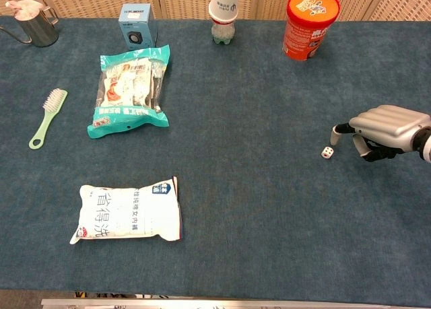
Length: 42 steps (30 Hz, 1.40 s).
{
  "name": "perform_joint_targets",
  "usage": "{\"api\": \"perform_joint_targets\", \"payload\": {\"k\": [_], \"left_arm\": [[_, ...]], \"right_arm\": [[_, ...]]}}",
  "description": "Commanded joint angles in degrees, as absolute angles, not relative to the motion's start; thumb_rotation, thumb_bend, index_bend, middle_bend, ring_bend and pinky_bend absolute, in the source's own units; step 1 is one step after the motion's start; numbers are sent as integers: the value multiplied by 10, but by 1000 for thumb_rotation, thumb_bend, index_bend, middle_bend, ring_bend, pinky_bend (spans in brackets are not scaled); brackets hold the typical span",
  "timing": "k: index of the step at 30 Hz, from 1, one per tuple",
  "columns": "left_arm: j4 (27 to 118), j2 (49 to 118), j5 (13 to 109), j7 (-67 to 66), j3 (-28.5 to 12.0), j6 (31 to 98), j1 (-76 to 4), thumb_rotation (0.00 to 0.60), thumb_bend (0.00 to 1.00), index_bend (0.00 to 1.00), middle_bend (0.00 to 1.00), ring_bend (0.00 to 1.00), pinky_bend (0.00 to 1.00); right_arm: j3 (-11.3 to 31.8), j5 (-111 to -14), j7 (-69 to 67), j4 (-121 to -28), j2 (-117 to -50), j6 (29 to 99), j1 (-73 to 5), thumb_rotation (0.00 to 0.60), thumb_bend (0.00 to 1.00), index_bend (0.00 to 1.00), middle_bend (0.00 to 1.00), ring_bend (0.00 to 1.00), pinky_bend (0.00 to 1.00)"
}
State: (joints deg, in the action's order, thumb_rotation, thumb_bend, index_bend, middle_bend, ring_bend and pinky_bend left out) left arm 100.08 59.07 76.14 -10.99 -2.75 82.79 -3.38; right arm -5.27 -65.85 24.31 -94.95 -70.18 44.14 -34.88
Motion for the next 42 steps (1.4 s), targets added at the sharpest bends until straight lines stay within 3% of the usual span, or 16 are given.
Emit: {"api": "perform_joint_targets", "payload": {"k": [1, 42], "left_arm": [[1002, 590, 761, -110, -28, 828, -34, 600, 24, 428, 400, 336, 442], [1009, 583, 762, -111, -30, 835, -29, 600, 24, 428, 400, 336, 442]], "right_arm": [[-53, -660, 242, -949, -704, 438, -351, 600, 1000, 301, 1000, 1000, 1000], [-75, -708, 232, -1000, -676, 448, -347, 600, 1000, 301, 1000, 1000, 1000]]}}
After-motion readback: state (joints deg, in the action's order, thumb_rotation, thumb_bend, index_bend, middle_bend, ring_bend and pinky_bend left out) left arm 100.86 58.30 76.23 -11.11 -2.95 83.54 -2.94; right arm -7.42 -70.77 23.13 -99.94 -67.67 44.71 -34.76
